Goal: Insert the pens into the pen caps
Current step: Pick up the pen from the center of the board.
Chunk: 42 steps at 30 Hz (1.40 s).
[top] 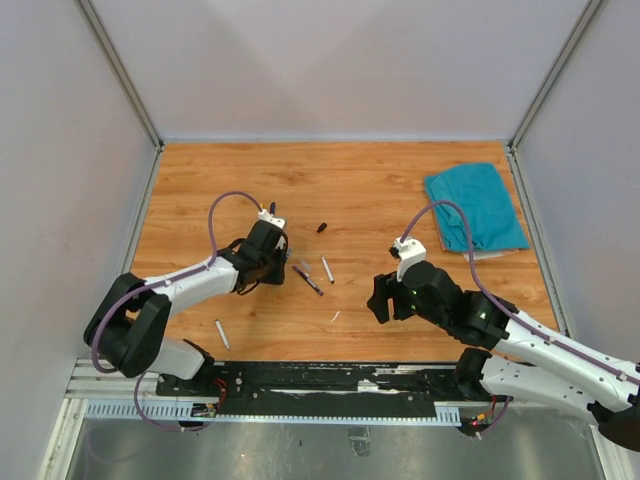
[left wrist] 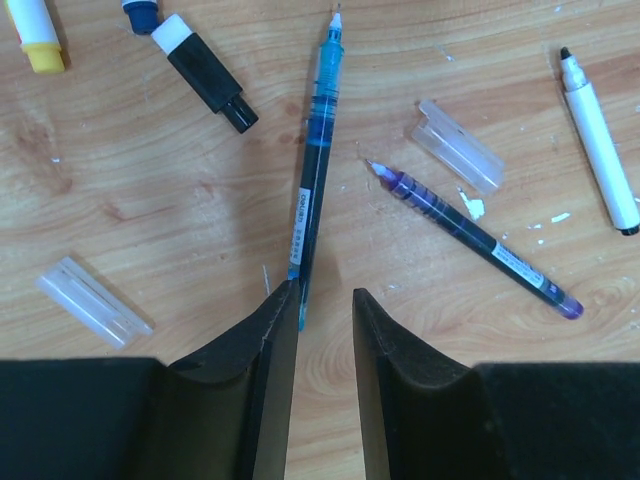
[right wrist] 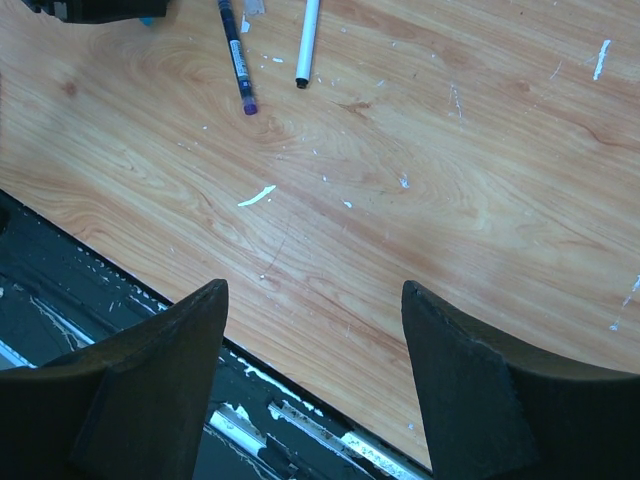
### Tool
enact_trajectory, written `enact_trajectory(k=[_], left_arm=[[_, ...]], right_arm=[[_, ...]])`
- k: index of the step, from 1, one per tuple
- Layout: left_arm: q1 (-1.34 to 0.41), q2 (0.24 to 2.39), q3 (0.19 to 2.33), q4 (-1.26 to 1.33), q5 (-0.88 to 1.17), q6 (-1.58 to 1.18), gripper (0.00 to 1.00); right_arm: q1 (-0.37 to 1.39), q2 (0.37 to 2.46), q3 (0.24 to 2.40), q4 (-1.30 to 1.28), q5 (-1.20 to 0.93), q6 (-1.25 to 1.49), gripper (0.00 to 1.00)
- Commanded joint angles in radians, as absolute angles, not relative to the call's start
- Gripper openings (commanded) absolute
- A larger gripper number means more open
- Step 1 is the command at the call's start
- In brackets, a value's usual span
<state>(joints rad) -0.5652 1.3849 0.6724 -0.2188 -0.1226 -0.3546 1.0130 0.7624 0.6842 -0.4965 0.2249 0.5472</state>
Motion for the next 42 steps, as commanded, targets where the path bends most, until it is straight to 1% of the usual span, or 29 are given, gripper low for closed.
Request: enact_trajectory(k=[1,9,14,18,23,25,32,37,42], left_arm=[[-0.572,1.443,0.716,-0.219,-0.155,-0.316,0.33],[-0.572,1.527,0.761,-0.259,-0.232,-0.295,0.31],[-0.573,1.554,0.771,-0.262,-0.222,-0.292,0.29],[-0.577,1.569,0.781,-0.276,-0.223,-0.294,0.24],[-0.584,1.565,0.779,-0.286,-0.217,-0.301,0.12],[-0.59,1.552,0.782,-0.291,-0.219,-0.302,0.09],[-0.603,1.404,0.782,-0.272,-0.211,-0.296,0.07],[-0.609,1.243,0.75,-0.214,-0.129,-0.295,0.07],[-0.624,1.096,0.686,-0.146,-0.038,-0.339,0.07]], right_arm=[[1.02,0.755,0.673,-0.481,0.213,0.559,0.71],[1.02,0.759,0.674,-0.48,0.21,0.561,0.71],[1.02,0.764,0.676,-0.48,0.209,0.56,0.71],[1.02,0.764,0.678,-0.48,0.209,0.561,0.71],[1.02,0.76,0.682,-0.48,0.204,0.558,0.71],[1.02,0.756,0.683,-0.479,0.206,0.557,0.71],[1.02,0.759,0.7,-0.469,0.223,0.548,0.71],[1.02,0.757,0.709,-0.43,0.268,0.566,0.71],[1.008,0.764,0.7,-0.331,0.297,0.588,0.71]])
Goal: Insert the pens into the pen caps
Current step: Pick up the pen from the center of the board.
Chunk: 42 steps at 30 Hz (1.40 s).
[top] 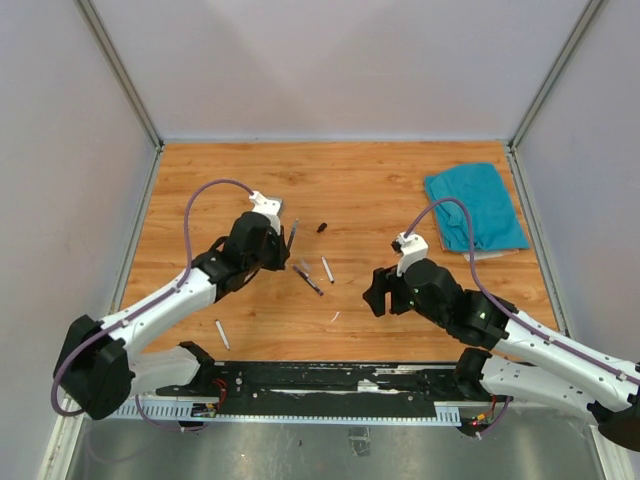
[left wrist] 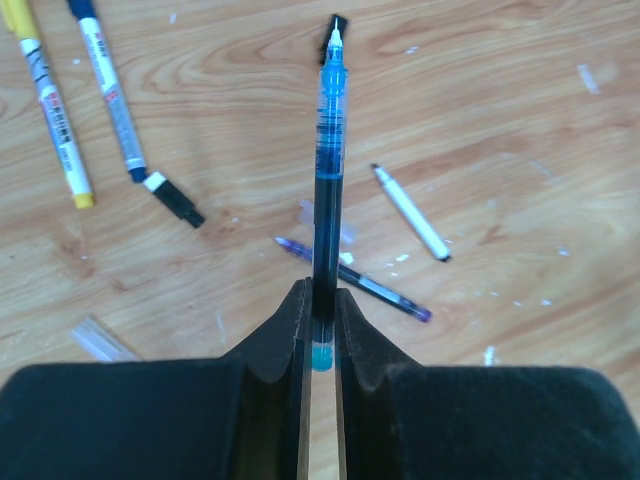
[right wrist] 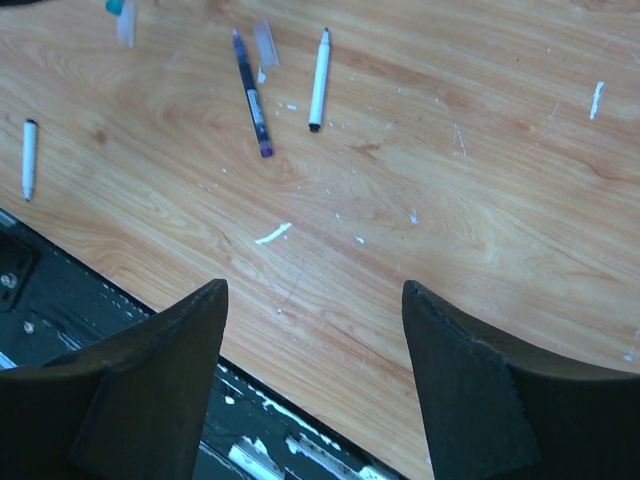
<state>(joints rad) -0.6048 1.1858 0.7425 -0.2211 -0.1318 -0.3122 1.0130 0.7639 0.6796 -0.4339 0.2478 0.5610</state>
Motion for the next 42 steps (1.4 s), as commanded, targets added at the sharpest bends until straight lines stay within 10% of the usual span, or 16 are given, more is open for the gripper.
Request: enact_trajectory(k=[1,9,25,42], left_arm=[[-0.628,1.068,0.669,-0.125,-0.022,-0.356,0.07],[-0.659,0.9,0.553,0.005,0.104,-0.501,0.06],[-0.855,1.006,0.552,0.14,0.072,-0.589,0.05],[-0.899,1.055,0.583,0.15,0.065,-0.573,0.05]], right_arm=[[0.99,0.773,0.701,-0.313,0.285,0.599,0.71],[0.673,0.864,0.581,0.08,-0.213,0.832,0.71],[0.664,1.001,0.547,0.352,-0.203,0.925,0.72],[0.691,1.155,0.543,0.488,-0.299,1.009,0.37]])
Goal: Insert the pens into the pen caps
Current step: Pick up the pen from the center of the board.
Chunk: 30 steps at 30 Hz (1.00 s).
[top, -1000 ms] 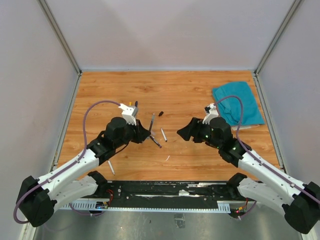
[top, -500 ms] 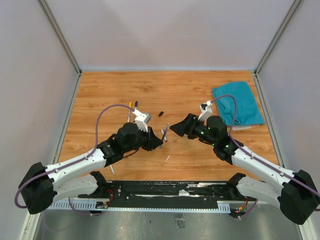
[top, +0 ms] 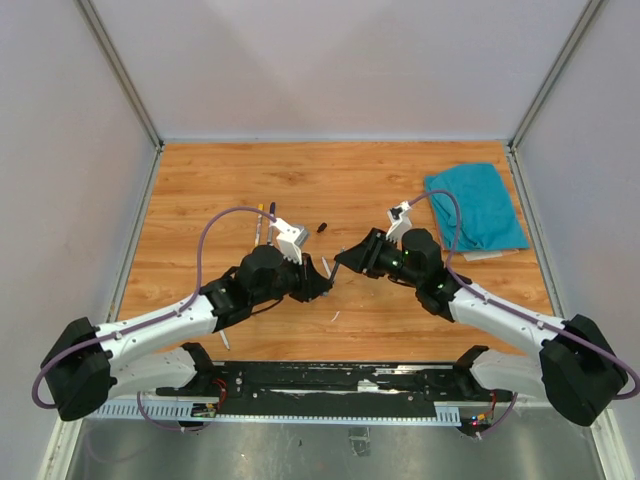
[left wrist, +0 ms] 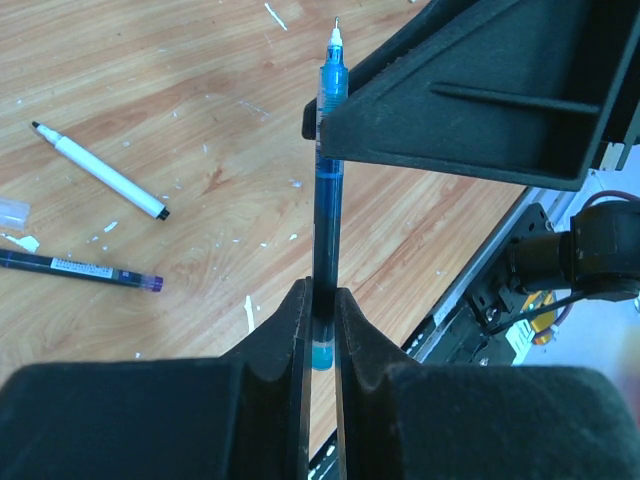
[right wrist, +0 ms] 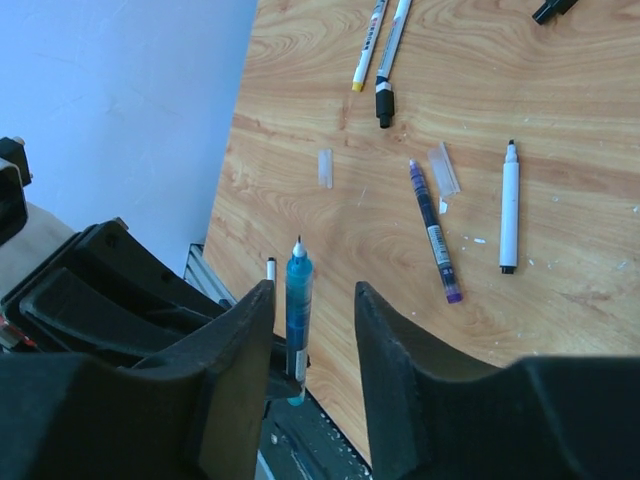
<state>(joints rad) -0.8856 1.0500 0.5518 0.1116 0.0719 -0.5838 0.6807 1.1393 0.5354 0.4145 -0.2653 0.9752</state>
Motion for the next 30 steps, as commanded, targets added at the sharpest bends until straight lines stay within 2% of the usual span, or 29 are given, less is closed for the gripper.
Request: enact_trajectory(k=[1,7,10,13,17,27,30], left_arm=[[-0.9,1.056,0.584,0.149,0.064,-0.574,0.05],[-0.9,1.072,0.587,0.15,0.067,-0.572,0.08],[-0.9,1.085,0.592,0.149,0.069,-0.568,0.18],[-0.902,1.097,0.593,0.151,0.069,-0.569,0.28],[-0.902,1.111,0.593,0.159,0.072,-0.571,0.33],[-0.902,1.108,0.603,0.169,0.067,-0.58,0.3],[-0.902,1.109,0.607,0.166,0.068,-0.578,0.25]], right_arm=[[0.692,1.159,0.54,0.497,-0.304,1.015,0.34],[0.691,1.167,0.53,0.544,-0.332,1.037,0.1],[0.692,1.166,0.523,0.561,-0.341,1.048,0.04],[0.691,1.166,0.523,0.574,-0.353,1.056,0.02],[0.691,1.166,0.522,0.58,-0.363,1.064,0.01],[0.691,1.167,0.512,0.577,-0.368,1.038,0.01],[0.694,1.162,0.514,0.566,-0.362,1.021,0.01]])
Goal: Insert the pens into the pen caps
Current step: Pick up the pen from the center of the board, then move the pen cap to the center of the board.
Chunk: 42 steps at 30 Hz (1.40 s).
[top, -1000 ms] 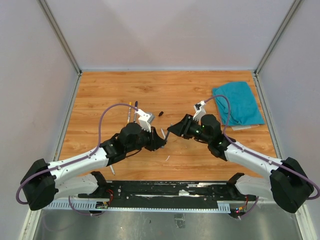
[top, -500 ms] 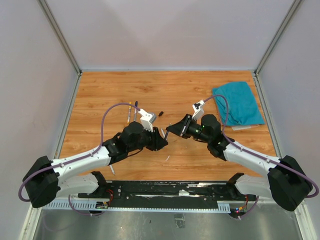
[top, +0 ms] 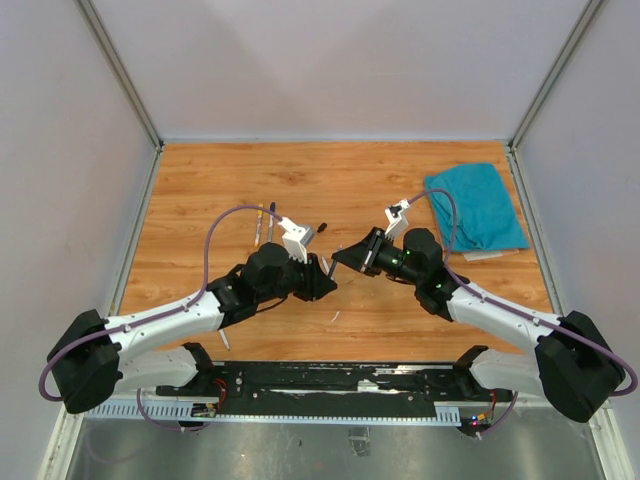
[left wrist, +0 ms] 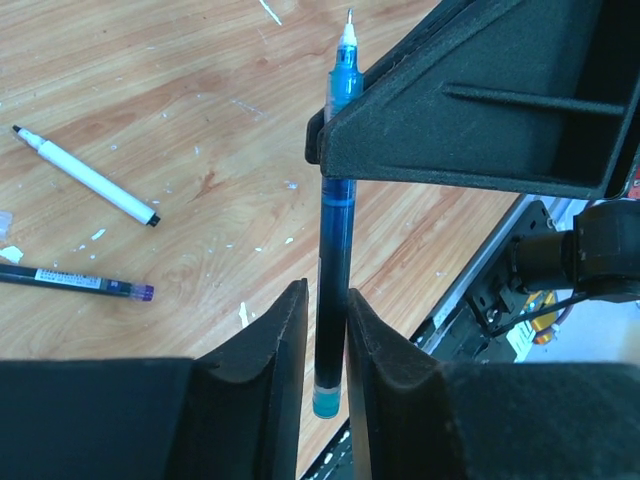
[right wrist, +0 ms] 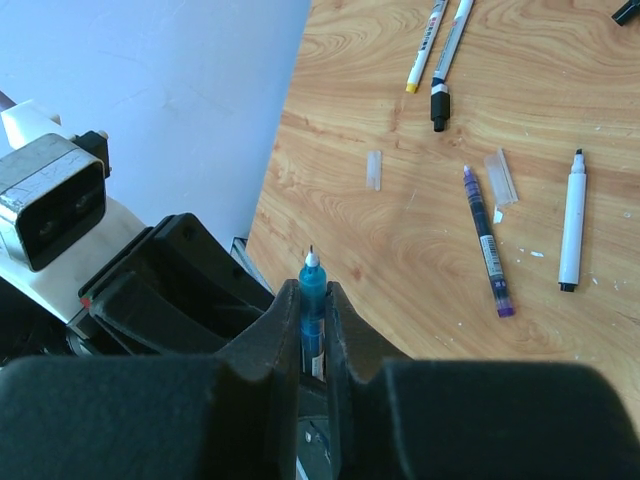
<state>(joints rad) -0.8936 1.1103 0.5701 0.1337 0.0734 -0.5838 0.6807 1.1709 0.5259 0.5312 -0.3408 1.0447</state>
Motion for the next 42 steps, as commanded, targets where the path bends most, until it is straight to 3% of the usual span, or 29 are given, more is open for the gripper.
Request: enact_trajectory(k=[1,5,10,16,25,36,42], left_arm=[[-0.902,1.109,0.609,0.166,0.067,-0.578,0.22],[-0.902,1.109,0.605,0.159,0.06,-0.58,0.02],[-0.902,1.096,0.607,0.13,0.038,-0.578,0.0],[-0.9,1.045,0.635,0.01,-0.068,-0.54,0.0],[-0.897,0.902,0.717,-0.234,-0.203,-0.478,0.0],[-0.891,0.743,0.798,-0.439,-0.33,-0.444,0.0],[-0.701,0.691,0.823,-0.471,-0.192,-0.421,0.01]], right_arm=[[0.696,1.16,0.515,0.561,-0.359,1.017,0.01],[0.698,1.145,0.519,0.548,-0.357,0.994,0.13],[0.697,1.079,0.541,0.457,-0.316,0.906,0.49],[0.696,0.959,0.606,0.185,-0.198,0.678,0.6],[0.695,0.938,0.678,-0.105,-0.045,0.466,0.59],[0.699,1.223,0.872,-0.203,-0.182,0.338,0.52],[0.758,1.424,1.035,-0.265,-0.211,0.294,0.51]])
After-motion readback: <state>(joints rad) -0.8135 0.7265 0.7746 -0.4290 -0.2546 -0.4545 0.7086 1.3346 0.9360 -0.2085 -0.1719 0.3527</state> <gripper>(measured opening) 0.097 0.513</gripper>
